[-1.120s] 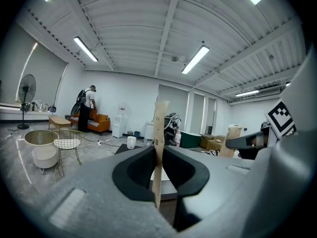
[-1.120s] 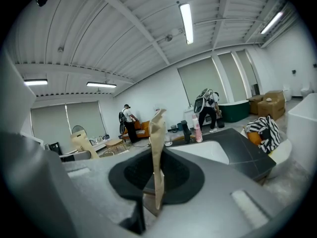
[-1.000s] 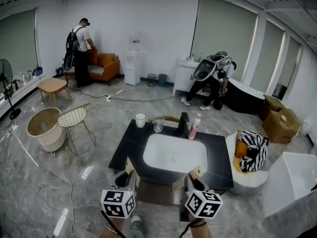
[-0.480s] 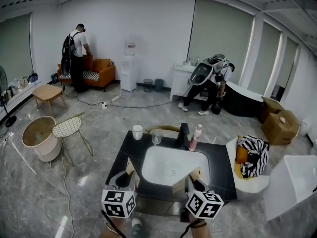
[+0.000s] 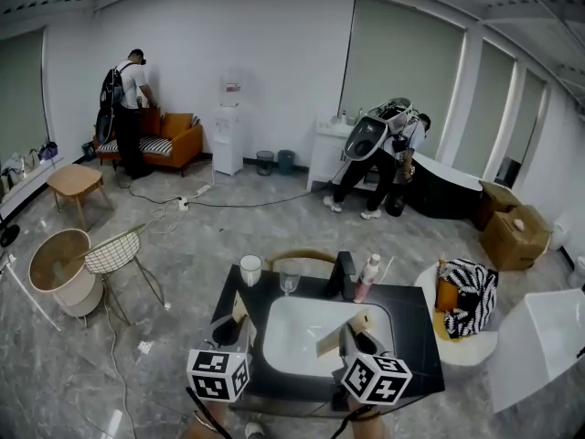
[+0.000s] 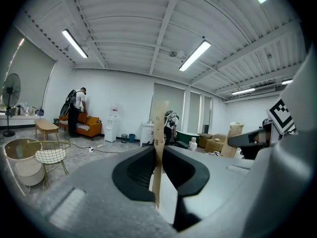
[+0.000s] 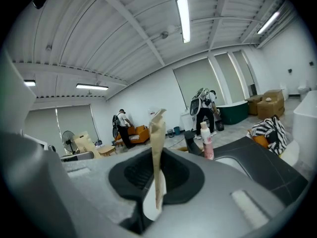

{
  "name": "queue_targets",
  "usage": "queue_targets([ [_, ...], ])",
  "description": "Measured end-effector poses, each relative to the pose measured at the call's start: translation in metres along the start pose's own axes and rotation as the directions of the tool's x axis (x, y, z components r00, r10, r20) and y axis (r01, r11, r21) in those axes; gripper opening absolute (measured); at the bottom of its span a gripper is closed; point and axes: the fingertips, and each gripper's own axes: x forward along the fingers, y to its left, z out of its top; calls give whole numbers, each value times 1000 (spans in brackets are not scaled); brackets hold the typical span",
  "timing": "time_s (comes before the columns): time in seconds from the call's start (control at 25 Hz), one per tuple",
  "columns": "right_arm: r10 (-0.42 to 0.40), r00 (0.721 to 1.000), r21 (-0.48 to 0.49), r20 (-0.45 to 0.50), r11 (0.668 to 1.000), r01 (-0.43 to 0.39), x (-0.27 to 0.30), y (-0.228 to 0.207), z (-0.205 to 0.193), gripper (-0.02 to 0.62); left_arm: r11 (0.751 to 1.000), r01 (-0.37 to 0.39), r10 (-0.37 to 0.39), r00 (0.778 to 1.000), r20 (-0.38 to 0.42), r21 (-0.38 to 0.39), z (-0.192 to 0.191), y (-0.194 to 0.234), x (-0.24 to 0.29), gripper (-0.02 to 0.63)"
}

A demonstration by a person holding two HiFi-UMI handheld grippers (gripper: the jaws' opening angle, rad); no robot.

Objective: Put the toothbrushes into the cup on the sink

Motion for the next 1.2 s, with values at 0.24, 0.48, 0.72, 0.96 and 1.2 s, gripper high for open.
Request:
queue_targets([
  [0.24, -17, 1000, -20, 1, 1000, 17, 50, 5, 15, 35, 1000, 14, -14, 1000, -1, -11, 5, 32, 47, 54],
  [0.48, -50, 999, -32, 14, 998, 51, 95, 5, 32, 35, 999, 30, -30, 1000, 5, -21, 15, 63, 88, 52],
  [0.72, -90, 996, -19, -28, 996, 90, 124, -3, 22, 35, 998, 29, -32, 999, -44, -52, 0, 86, 111, 52],
  [0.96, -101, 993, 2, -63, 995, 101, 147, -9, 14, 35, 998, 15, -20, 996, -81, -60, -10, 98, 118, 54],
  [1.2, -81, 994, 6, -74, 997, 82, 168, -11, 15, 35, 998, -20, 15, 996, -83, -65, -12, 109, 119, 54],
])
